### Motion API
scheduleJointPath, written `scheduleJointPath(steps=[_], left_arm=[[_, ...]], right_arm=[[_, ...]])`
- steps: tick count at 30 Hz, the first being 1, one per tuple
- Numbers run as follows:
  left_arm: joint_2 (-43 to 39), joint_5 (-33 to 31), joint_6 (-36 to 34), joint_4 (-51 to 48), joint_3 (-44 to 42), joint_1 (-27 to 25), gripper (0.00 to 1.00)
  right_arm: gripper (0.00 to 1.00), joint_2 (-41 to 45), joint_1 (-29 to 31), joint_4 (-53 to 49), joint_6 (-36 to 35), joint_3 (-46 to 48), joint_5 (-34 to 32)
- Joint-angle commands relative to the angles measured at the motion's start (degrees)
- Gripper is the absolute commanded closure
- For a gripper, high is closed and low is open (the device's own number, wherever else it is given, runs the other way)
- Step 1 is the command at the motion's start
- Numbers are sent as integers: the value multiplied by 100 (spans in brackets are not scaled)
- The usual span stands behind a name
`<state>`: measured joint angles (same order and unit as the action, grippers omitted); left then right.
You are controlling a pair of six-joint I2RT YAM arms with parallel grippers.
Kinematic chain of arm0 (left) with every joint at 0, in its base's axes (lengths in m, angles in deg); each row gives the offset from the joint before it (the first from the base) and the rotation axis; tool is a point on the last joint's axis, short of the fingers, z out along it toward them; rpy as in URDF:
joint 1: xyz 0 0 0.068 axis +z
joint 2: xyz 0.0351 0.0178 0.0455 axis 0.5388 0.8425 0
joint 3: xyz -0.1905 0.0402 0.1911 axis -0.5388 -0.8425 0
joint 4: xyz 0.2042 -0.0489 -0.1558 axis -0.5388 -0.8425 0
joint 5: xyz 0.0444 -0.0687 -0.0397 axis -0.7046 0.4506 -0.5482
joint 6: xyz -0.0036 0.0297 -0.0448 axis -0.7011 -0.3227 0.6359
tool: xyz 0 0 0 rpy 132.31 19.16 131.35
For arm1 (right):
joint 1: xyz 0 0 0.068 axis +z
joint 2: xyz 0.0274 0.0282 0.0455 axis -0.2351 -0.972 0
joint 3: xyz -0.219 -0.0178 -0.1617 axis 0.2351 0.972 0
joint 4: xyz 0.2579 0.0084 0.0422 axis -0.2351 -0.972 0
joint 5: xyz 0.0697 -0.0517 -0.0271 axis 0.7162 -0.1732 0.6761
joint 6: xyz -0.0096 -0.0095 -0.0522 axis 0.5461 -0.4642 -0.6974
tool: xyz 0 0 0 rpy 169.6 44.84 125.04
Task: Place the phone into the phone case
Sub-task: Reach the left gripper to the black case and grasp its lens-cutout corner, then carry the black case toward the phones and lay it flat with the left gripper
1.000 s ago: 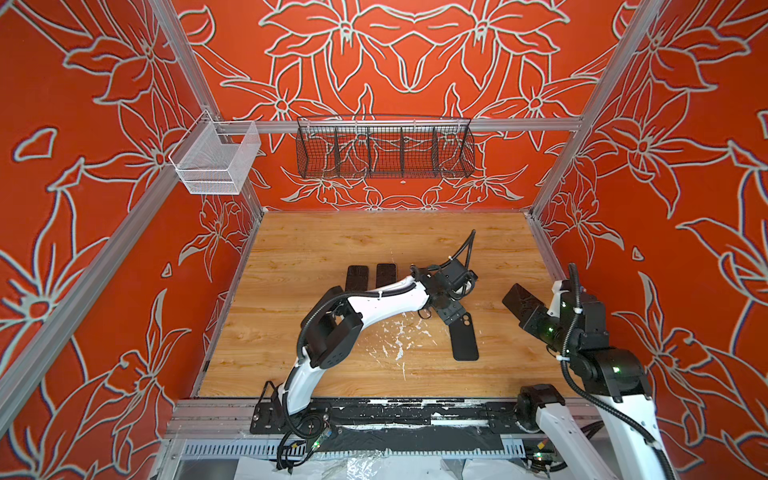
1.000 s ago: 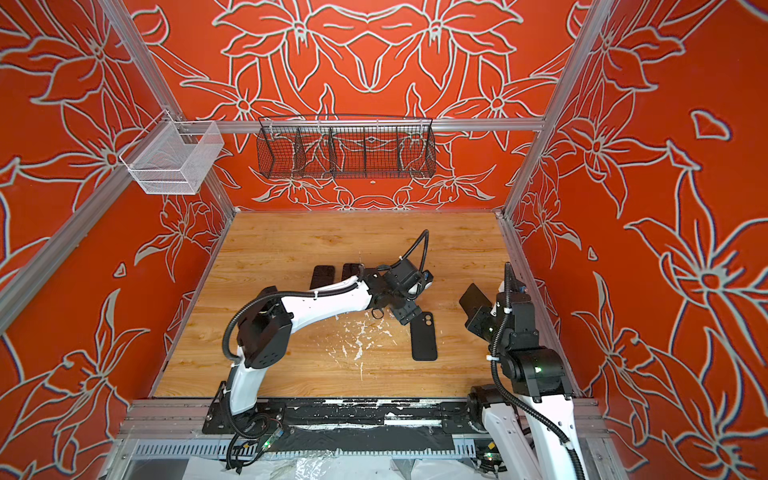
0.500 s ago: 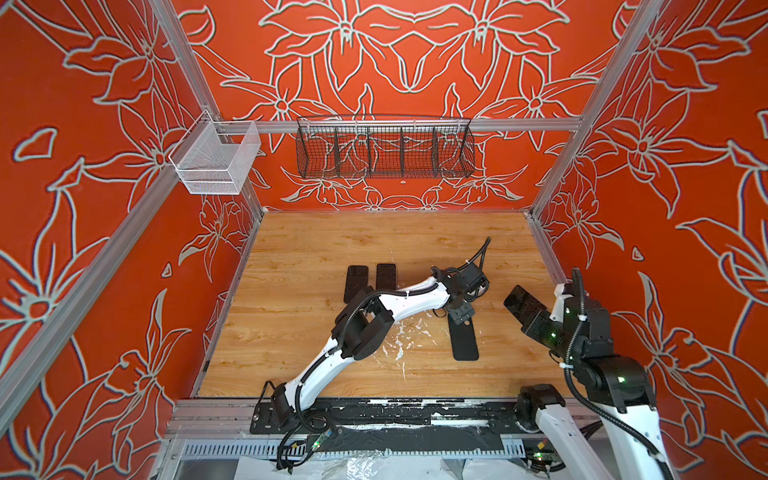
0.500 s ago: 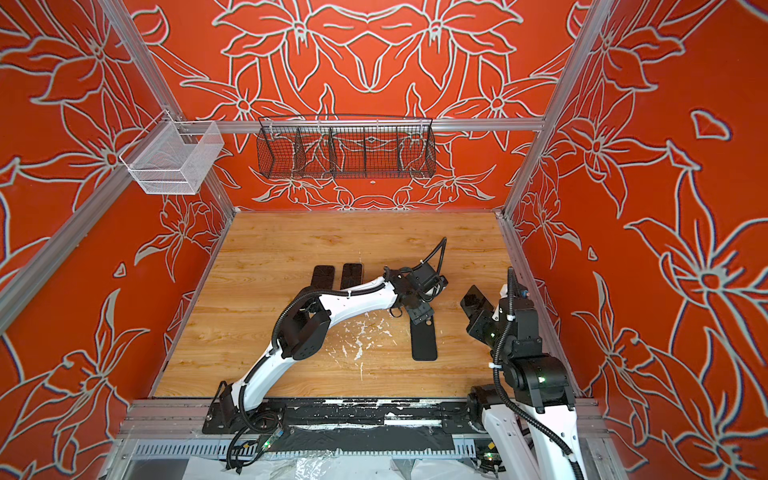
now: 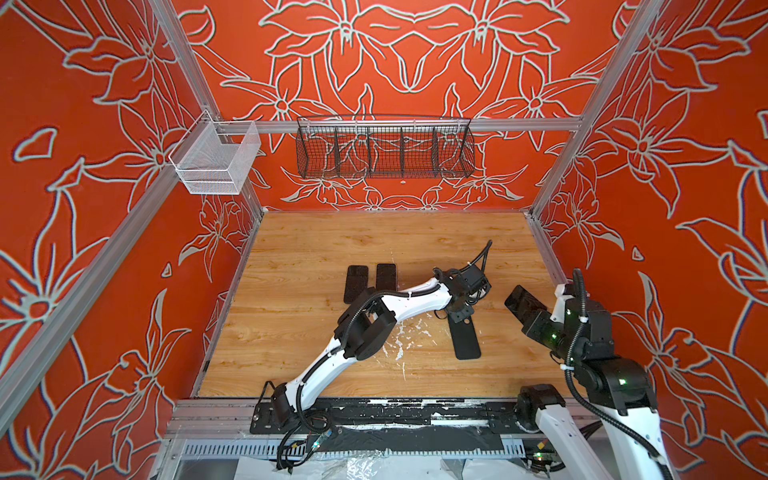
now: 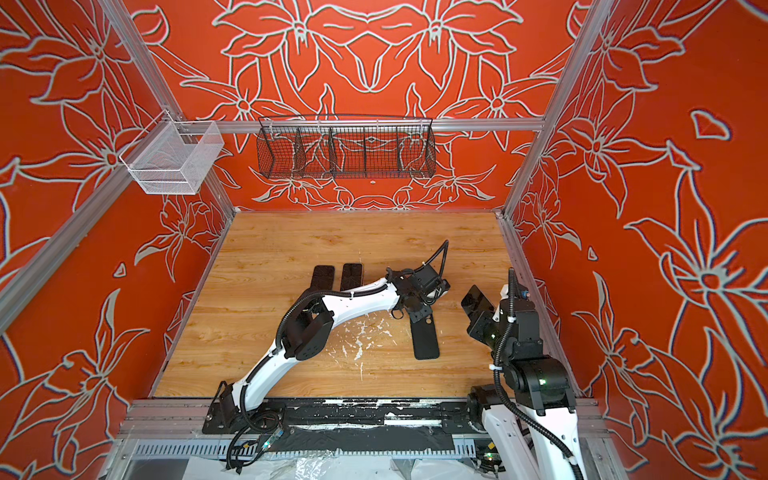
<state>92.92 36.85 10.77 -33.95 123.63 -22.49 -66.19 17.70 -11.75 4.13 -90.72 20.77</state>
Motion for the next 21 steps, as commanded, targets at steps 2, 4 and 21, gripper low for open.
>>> scheduleJointPath(steps=[2,4,21], left_arm=[[167,-27,-37,-347,-280,-10,86],[81,-77,0,-339,-381,-11,90],[-3041,-1032,2454,-776,-2923,952,100]], right_arm=[[100,76,-21,71,-83,-120,-146],[100,85,-20,54,-86,-128,-166],[100,215,-15,417,-303,-229,360]])
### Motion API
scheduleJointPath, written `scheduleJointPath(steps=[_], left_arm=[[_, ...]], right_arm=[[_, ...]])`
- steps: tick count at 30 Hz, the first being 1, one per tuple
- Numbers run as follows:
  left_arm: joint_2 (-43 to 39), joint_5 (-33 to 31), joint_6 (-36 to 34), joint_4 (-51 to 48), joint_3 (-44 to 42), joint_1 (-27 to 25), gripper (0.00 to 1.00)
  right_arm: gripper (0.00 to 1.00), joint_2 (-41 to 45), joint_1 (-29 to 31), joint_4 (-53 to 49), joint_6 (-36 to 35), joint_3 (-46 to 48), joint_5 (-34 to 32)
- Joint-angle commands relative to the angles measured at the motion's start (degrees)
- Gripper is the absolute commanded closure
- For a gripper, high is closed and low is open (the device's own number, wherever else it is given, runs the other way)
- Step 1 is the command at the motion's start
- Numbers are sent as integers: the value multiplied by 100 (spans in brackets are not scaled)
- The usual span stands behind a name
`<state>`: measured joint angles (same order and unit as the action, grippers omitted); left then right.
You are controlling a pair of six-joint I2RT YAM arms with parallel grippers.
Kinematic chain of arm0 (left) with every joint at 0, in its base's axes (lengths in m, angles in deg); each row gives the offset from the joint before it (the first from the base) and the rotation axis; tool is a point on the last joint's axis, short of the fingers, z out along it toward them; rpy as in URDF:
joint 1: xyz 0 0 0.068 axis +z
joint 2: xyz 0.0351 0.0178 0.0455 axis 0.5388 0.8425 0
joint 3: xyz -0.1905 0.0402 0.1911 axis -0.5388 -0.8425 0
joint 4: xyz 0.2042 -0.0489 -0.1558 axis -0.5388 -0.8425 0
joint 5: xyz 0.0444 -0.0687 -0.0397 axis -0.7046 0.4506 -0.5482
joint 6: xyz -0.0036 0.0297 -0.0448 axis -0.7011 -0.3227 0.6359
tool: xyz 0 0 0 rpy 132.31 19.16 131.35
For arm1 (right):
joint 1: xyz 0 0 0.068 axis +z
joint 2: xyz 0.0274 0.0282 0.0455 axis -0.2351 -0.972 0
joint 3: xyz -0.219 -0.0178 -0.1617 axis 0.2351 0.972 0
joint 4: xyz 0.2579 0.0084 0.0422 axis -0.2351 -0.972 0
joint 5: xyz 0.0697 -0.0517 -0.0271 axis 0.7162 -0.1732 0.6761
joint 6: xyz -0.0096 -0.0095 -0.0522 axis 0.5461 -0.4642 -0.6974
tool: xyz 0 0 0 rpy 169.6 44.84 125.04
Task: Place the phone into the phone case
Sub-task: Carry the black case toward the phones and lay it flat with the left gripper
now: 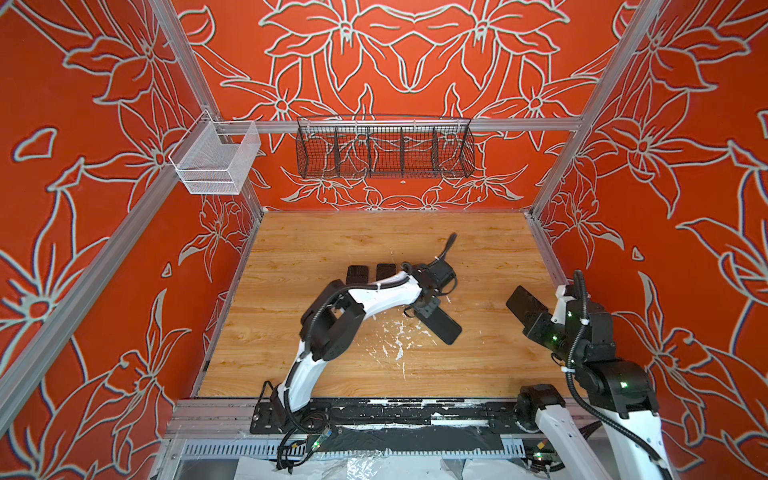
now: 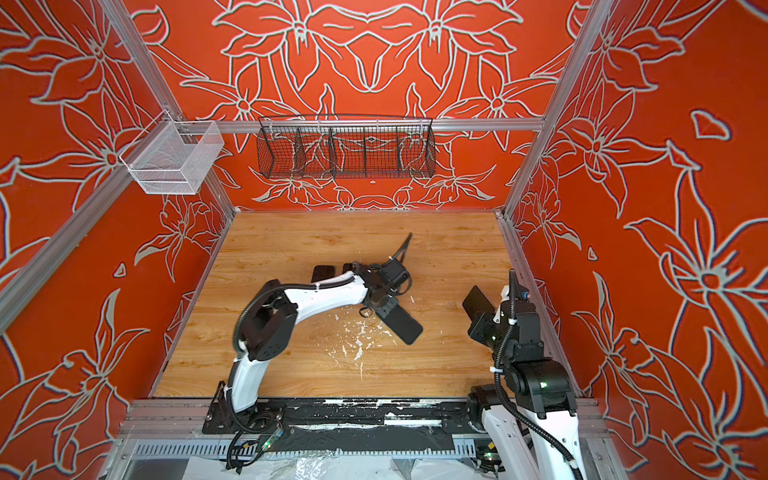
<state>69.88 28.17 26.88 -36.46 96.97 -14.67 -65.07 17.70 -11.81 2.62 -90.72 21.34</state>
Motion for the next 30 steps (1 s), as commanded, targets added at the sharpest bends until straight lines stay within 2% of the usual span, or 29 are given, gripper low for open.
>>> scheduleJointPath(steps=[1,7,11,13,21,30], left_arm=[[-989,-83,1102,-643,-511,280,100],[-2355,762,2397,-643,-2241,758,100],[-3006,1228,3160,-91,-3212,807,100],[-3174,1248,3425,110,-3518,811,100],[-3519,1115,4339,621,-4207,833,100],[-3392,1172,4169,1144,-4371,842,100]], right_arm=[[100,97,-16,529,-183,-210,437],[100,-97,-23,1126,-259,-137,1268],[100,-402,-15,1490,-253,-128,1825],[100,-533,-14,1611,-205,-148,2037],[100,-825,-6,1941,0,-130,2591],[100,-963,-3,2230,280,182,3044]])
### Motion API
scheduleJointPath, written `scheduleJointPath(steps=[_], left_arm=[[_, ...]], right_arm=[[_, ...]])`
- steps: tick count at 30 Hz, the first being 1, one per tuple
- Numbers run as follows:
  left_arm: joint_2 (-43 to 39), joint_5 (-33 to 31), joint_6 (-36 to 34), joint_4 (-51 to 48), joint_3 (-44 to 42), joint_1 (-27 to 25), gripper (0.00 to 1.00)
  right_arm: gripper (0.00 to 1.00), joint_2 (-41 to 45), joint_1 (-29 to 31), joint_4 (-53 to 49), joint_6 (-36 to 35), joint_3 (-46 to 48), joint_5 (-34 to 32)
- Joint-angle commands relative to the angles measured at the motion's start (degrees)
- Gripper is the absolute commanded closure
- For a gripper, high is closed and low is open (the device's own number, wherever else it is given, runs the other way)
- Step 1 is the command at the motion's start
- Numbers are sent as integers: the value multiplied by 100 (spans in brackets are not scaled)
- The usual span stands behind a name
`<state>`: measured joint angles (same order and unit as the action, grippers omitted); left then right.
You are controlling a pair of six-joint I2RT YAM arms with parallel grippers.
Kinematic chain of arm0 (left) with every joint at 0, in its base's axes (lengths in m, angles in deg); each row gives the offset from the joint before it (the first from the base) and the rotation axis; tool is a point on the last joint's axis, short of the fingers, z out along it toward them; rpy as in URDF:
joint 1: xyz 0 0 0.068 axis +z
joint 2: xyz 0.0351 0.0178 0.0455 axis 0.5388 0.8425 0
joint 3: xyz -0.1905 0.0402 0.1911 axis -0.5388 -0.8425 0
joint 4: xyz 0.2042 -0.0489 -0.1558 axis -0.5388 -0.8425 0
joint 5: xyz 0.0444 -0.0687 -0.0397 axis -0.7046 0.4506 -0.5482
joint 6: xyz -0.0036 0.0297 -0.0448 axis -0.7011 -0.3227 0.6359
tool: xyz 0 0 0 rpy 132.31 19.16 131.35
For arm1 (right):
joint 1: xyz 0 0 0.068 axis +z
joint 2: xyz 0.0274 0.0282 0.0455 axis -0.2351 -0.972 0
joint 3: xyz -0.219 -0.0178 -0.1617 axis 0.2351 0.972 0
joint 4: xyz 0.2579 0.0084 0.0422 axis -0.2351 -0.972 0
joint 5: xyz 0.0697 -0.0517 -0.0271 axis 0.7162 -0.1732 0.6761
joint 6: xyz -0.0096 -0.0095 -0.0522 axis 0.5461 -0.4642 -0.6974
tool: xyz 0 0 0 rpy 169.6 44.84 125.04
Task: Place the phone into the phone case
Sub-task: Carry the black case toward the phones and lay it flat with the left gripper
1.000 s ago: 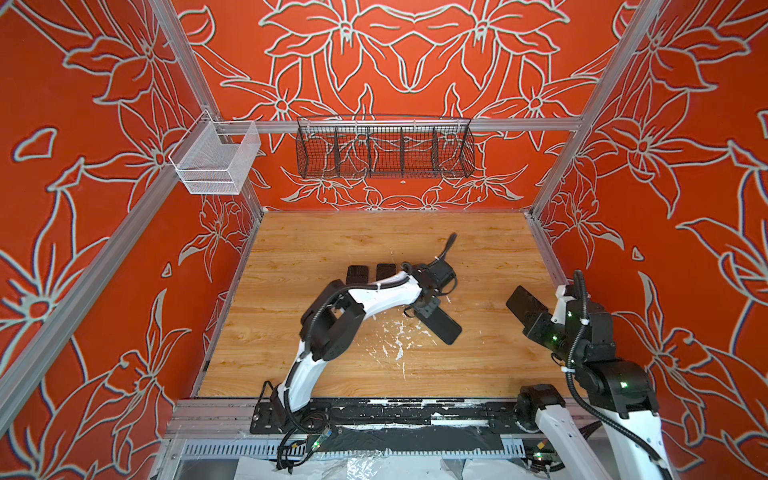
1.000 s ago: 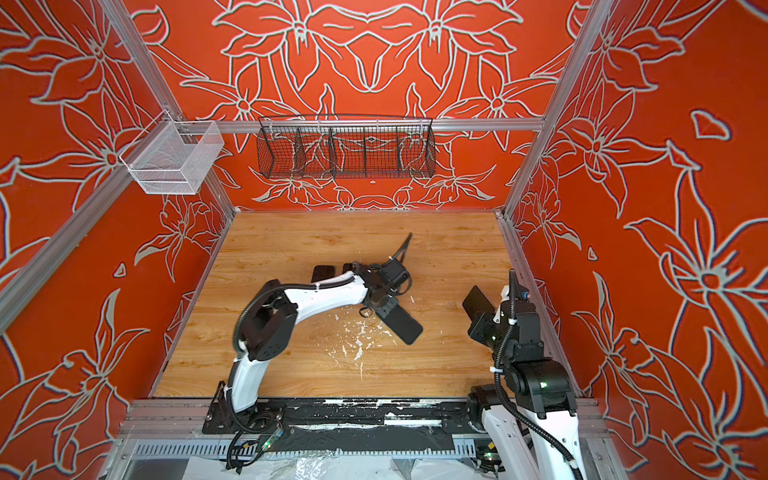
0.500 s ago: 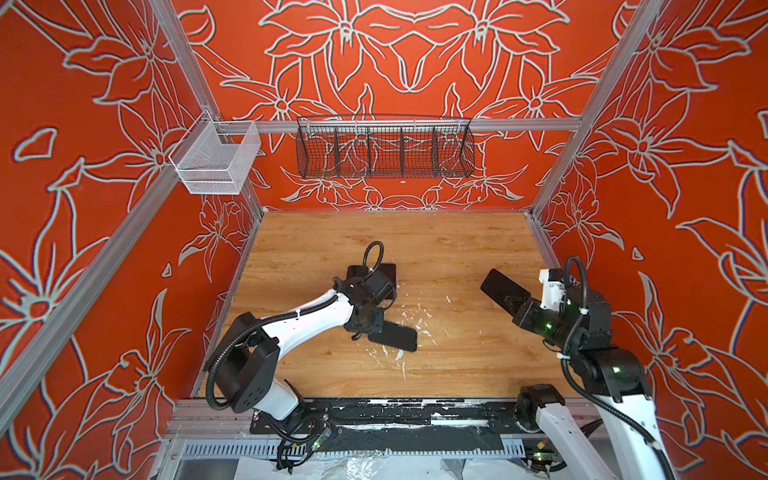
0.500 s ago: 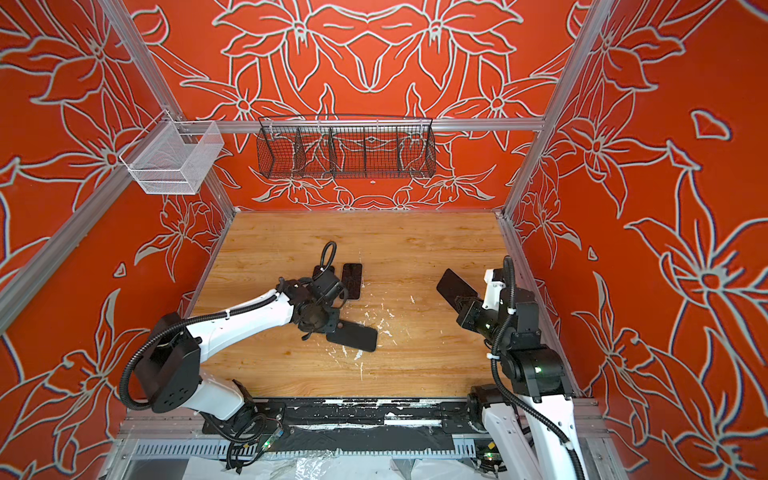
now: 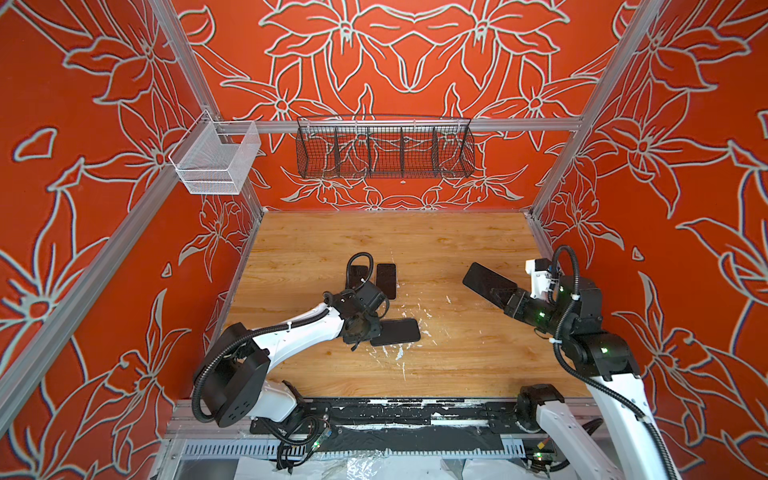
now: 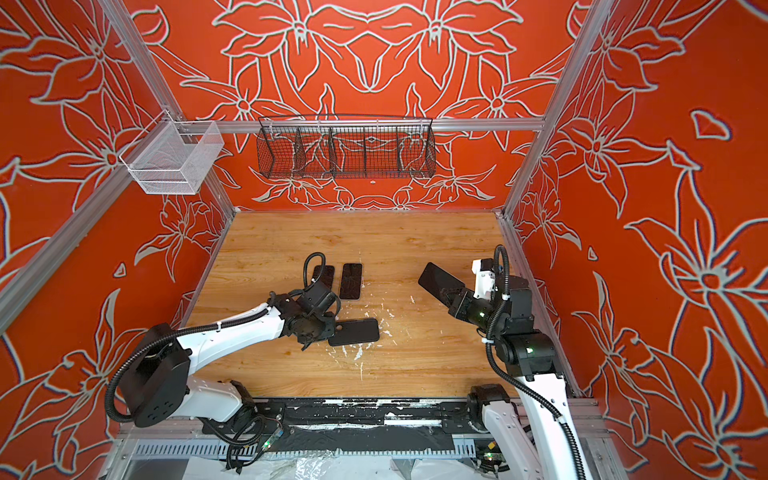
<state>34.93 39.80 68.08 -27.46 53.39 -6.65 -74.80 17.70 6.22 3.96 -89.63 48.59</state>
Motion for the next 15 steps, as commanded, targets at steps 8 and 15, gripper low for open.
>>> scheduleJointPath(steps=[8,15], left_arm=[[560,-129,-585,349,224,57,100],[612,-331,-770,242,369,91,76]], right_arm=[[100,-177,1,397,96,115,764],[100,-471,68,268,-59,37,1072]])
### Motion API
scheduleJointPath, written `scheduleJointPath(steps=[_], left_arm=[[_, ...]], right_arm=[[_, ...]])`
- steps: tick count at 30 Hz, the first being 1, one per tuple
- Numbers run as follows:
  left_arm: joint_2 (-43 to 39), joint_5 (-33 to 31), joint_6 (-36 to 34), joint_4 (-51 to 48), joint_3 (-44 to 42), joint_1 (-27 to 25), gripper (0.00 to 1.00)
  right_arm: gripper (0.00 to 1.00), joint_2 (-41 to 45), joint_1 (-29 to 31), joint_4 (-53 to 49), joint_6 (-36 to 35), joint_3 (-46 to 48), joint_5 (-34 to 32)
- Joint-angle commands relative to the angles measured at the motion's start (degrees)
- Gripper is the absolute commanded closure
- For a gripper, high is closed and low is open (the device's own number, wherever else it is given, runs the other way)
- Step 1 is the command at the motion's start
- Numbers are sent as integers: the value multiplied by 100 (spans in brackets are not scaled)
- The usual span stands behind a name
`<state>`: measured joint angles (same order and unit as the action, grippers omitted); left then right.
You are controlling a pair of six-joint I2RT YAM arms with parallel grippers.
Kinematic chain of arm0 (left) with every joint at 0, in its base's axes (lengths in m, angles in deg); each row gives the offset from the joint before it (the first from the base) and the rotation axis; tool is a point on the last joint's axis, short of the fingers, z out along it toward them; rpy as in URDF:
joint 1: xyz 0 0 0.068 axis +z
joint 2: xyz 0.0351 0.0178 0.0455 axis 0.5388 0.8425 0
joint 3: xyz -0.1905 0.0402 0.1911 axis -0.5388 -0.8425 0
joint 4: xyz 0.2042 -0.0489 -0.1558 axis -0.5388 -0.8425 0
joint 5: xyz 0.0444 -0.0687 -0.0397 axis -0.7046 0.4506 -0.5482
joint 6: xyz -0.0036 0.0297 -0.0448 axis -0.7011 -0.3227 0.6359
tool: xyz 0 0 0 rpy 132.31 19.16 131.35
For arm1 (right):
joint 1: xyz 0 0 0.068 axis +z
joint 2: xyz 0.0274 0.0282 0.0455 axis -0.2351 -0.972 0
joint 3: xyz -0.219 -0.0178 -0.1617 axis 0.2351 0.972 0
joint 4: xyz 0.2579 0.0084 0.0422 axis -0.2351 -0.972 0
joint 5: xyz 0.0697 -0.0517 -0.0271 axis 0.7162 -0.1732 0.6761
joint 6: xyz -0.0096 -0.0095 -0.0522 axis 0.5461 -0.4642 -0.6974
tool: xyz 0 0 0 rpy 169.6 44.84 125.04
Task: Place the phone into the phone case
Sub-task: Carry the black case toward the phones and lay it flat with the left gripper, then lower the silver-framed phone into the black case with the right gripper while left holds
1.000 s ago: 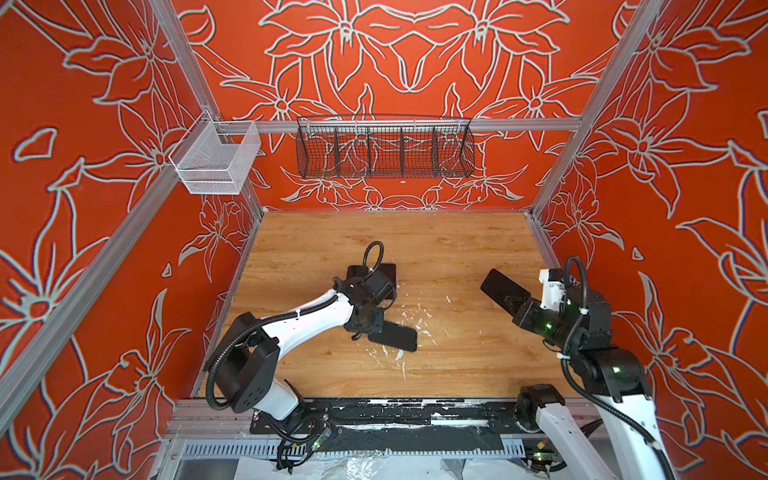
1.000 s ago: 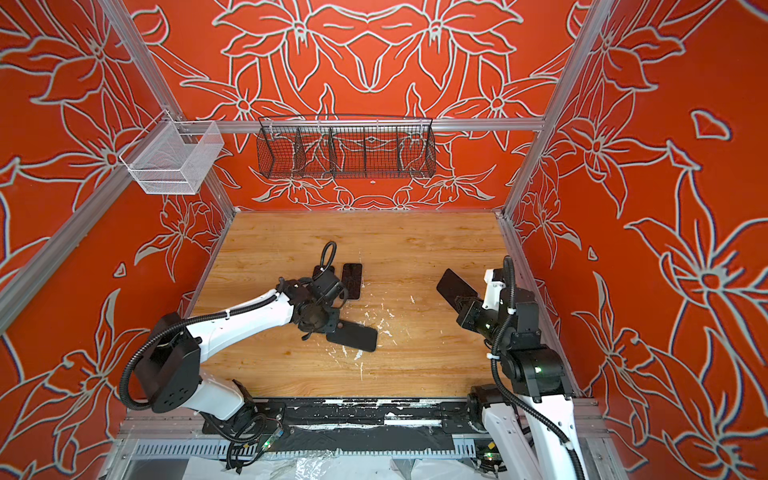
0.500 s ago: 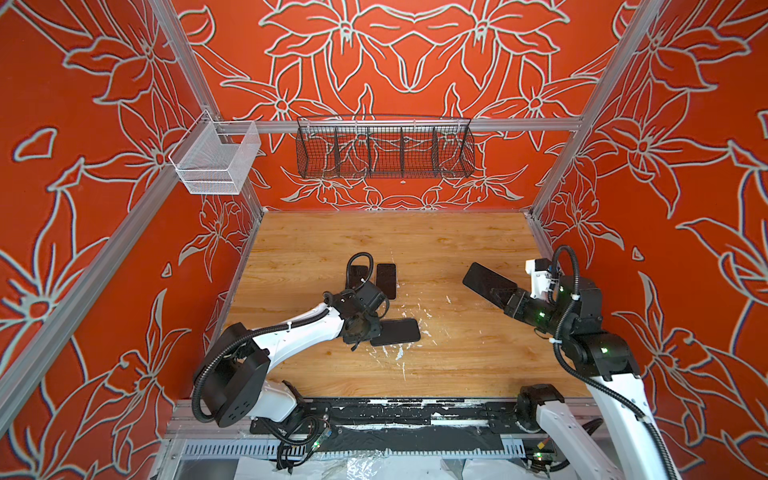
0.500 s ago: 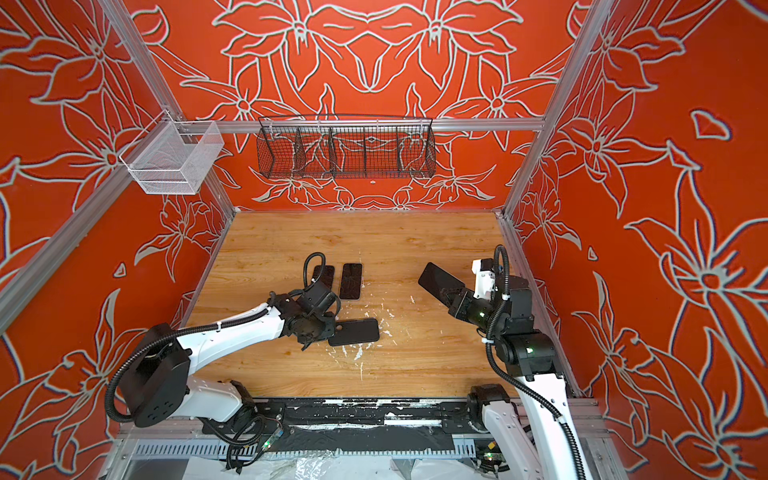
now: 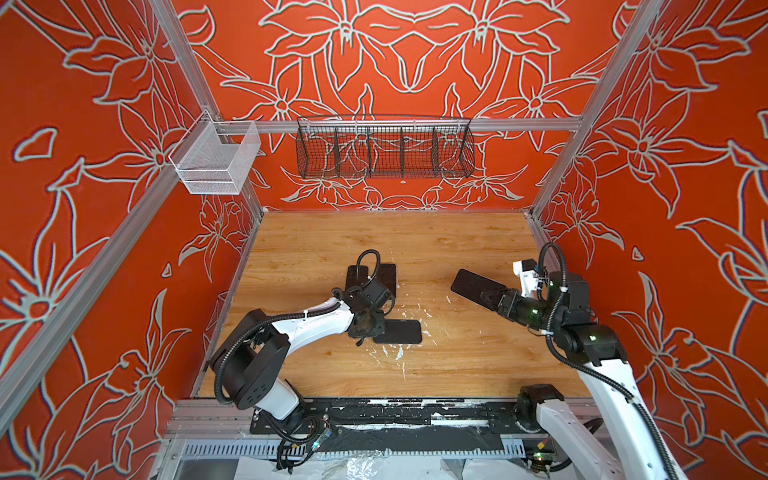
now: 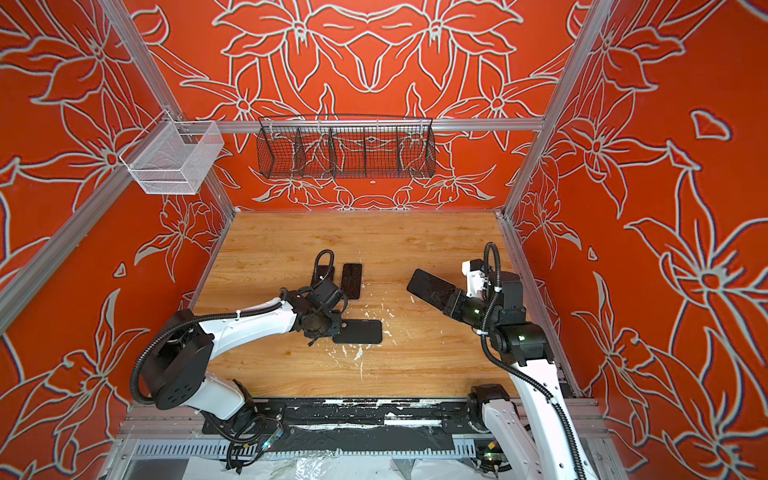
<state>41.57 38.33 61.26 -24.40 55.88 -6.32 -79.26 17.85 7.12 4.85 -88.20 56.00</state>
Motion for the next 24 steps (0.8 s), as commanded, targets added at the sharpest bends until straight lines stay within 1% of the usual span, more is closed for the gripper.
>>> scheduleJointPath(steps=[1,3,5,6,9,10,11,14,18,20,22,24], left_arm=[[-160,-210,-104,-83,130,75,69],[-437,-266,-133,-139,163,146,60],[-823,-192,-218,-151,213,307,46],[-1050,-134,-298,-155,248,414,40],[-1734,91,-571,-109,286,745,8],[-1958,192,-669,-94,275,867,2],[-2135,350,-747,-36,226,982,2],[-2647,1157,-813,266,-61,1459,3],[-3184,2204,-364,797,-800,2076,3],[-3462,2666,-94,1231,-1256,2261,3],[-3634,3012,196,1627,-1691,2407,3],[-3743,3186,394,1926,-2027,2466,3]], right_arm=[[100,-78,107,184,-153,-128,367],[100,-203,300,188,-198,-188,376],[100,-374,617,211,-216,-256,238],[100,-482,867,259,-209,-272,118],[100,-883,1708,540,-124,-301,-335],[100,-1057,1945,693,-66,-292,-391],[100,-1212,2129,833,-3,-285,-439],[100,-1708,2657,1377,209,-249,-614],[100,-2420,3195,2247,513,-214,-605],[100,-2781,3345,2630,684,-220,-534],[100,-3183,3489,2856,786,-290,-515],[100,-3516,3625,2873,839,-432,-623]])
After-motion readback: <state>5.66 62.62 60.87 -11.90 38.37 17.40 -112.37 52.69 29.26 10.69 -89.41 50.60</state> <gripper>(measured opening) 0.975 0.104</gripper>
